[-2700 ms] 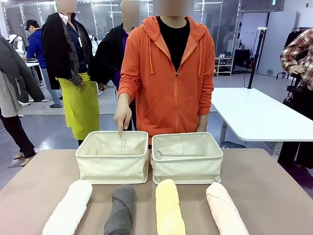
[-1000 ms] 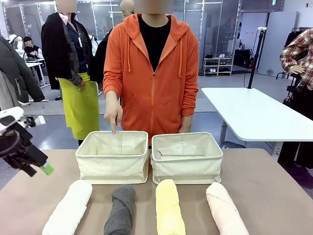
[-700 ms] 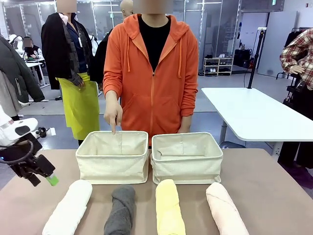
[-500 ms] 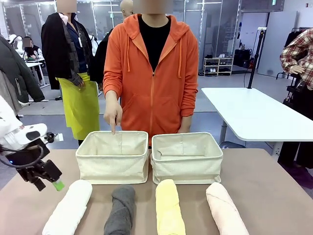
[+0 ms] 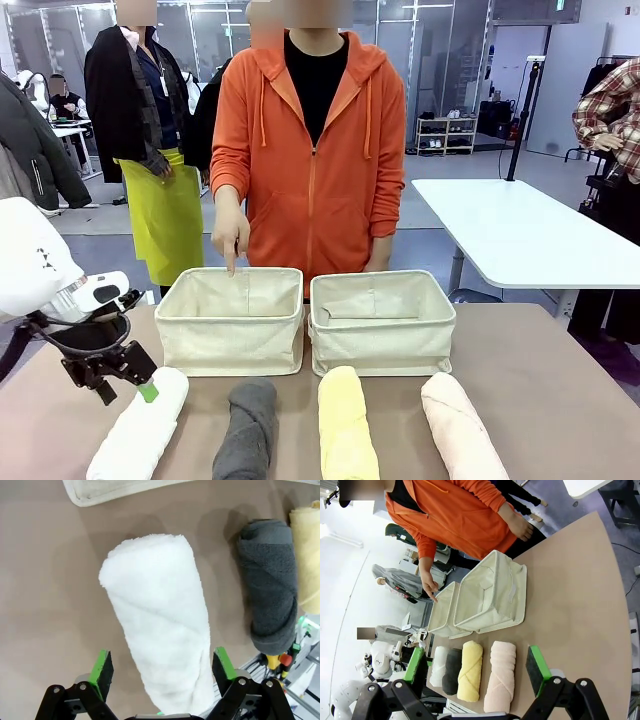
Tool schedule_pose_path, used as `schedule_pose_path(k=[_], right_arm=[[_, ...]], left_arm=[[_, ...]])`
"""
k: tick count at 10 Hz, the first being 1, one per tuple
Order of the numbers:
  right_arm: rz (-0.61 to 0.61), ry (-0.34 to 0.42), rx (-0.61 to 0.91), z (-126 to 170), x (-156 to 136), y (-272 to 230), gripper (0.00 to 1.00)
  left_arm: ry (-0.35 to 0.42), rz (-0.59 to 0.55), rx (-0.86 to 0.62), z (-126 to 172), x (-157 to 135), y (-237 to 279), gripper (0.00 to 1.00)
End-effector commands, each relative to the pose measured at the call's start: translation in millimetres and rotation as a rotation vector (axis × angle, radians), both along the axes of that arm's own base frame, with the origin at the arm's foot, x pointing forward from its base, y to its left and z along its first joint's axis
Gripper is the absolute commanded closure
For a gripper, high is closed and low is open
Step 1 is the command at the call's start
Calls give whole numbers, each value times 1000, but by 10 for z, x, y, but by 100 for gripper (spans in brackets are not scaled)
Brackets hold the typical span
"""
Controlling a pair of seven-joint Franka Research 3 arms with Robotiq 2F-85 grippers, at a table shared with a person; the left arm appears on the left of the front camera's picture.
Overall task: Divide the towels into two baskets.
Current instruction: Pick up one hotel-folded towel and place it in the Fabric basket indicated by the person.
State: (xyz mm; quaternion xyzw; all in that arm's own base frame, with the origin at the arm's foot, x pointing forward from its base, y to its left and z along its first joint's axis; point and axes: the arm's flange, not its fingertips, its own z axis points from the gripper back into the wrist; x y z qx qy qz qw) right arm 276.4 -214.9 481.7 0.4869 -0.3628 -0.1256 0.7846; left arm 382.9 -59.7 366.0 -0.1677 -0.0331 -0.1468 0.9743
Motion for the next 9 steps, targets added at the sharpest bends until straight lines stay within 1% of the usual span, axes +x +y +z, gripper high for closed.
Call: schedule_pose_path(k=[1,3,6,7,9], right_arm=[[1,-26,7,21,-16,-4,0],[1,-26,7,21,-16,-4,0],[1,-26,7,21,-16,-4,0],[1,-26,7,21,-16,-4,0],[1,-26,7,21,-16,-4,0]], left_arm=[[3,34,-4,-220,-313,-59,0],[12,33,0,-308,-341,-144,0],[-47,85,58,-455,-361,-198,0],[-56,108,77,-510,-375,-212,0],[-56,98,78,-548,-402,-242,0]])
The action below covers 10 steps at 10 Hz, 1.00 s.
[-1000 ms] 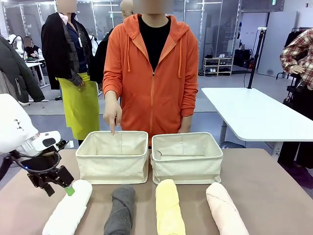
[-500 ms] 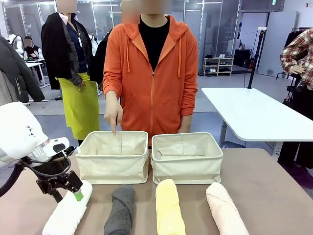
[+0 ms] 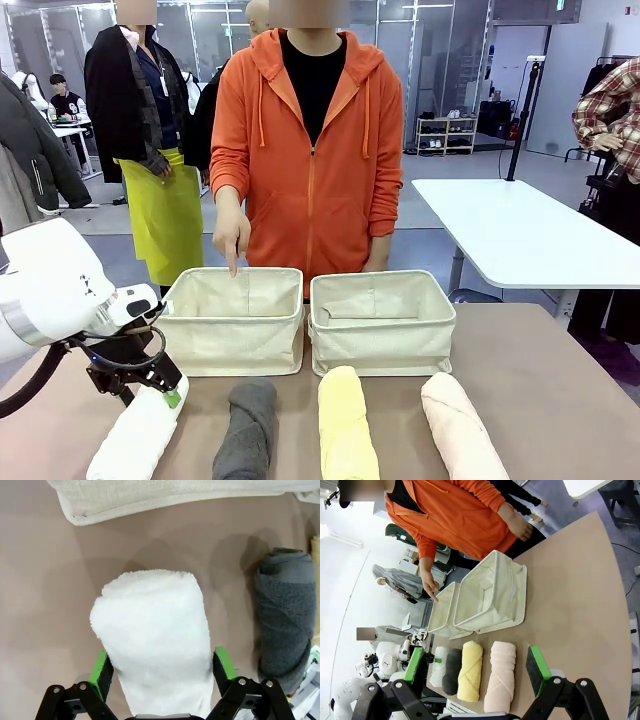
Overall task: Divide the towels into two baskets.
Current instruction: Pick up one hotel-folded towel and place it in the Fabric basket indicated by the person.
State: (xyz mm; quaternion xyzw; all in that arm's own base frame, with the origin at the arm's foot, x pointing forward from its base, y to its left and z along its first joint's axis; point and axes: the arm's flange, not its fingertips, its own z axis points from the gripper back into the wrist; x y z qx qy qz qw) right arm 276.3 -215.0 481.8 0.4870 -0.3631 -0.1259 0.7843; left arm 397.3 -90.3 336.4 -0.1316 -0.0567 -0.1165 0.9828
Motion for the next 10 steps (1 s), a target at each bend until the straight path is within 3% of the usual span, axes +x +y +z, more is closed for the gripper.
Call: schedule_pose_path(k=[1,4,7,8,10], right_arm=[[2,-26,6,20,-16,-3,0],[2,-26,6,20,-16,-3,0],[2,-26,6,20,-16,-3,0],[2,-26,6,20,-16,-3,0],[2,-26,6,20,-16,-3,0]], left_arm=[[5,34,11,-261,-556,60,13],[15,41,32,-258,-579,65,38],[13,39,31,-163,-606,39,73],[34,11,28,42,-620,17,74],[-14,-103,-12,647,-660,-40,74]])
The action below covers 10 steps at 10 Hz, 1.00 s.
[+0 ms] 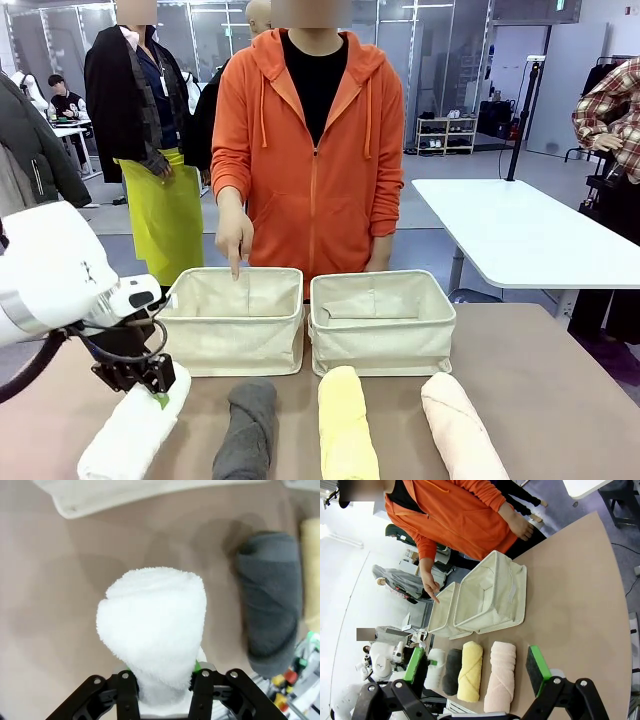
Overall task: Divide the towels into two baskets.
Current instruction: Pick up one hotel-folded towel and place it in the Fabric basket indicated by the person.
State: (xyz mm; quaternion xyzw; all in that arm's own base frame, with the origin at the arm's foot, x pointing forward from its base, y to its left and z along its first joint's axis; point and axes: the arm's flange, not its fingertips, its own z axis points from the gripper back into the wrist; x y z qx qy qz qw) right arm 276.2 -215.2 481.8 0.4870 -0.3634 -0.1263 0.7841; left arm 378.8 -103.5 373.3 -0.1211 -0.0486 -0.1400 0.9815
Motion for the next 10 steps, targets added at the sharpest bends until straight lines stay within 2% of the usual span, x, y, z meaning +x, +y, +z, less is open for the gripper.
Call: schedule_pose_path(k=[1,4,5,9,10], right_arm=[[3,-25,6,20,-14,-1,0],[3,-25,6,20,-14,-1,0],[3,-25,6,20,-14,-1,0],[3,-25,6,20,-14,-1,0],[3,-25,6,20,-14,-1,0]], left_arm=[[-19,-97,-30,507,-489,66,74],[-56,-128,-19,798,-523,-8,74],[-61,-121,-51,830,-537,3,74],[-57,-113,-24,789,-472,-71,74],[-53,-114,-28,791,-493,-59,63]])
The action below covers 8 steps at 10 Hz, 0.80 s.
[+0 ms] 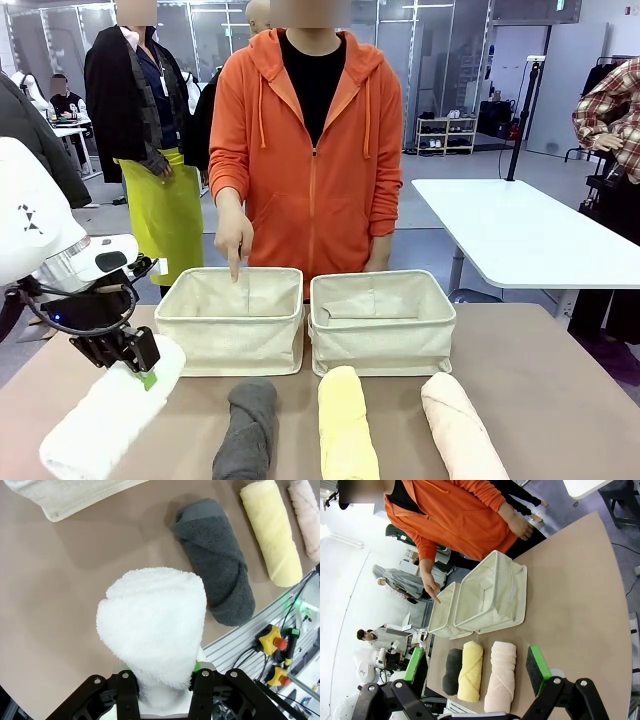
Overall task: Divide the towels into two baskets.
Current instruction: Pick up one hotel-folded towel and place it in the Fabric basket indicated by the person.
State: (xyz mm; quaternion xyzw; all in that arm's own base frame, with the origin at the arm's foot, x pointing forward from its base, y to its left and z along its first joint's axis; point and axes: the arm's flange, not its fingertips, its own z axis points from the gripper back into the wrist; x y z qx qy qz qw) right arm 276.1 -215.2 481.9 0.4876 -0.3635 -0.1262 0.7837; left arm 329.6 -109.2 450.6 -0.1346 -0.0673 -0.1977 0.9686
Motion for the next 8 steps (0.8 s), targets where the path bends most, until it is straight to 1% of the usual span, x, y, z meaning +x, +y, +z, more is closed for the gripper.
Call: schedule_pose_path(k=[1,2,3,4,5,6,7,8], right_arm=[[2,-25,5,19,-14,-1,0],[2,-25,5,19,-14,-1,0],[2,-25,5,19,-14,-1,0],[2,-25,5,19,-14,-1,0],[2,-25,5,19,-14,-1,0],[2,-25,5,19,-14,-1,0],[2,-25,5,19,-14,-1,0],[2,-25,5,19,-14,-1,0]], left_arm=[[-142,-134,67,338,-77,-45,63],[-197,-263,83,576,-62,-86,63],[-218,-362,156,777,17,-155,63],[-247,-488,182,903,143,-233,63],[-303,-622,197,1016,330,-414,63],[-363,-769,247,1044,428,-569,63],[-414,-886,338,1069,560,-776,63],[-463,-995,351,1093,728,-943,63]])
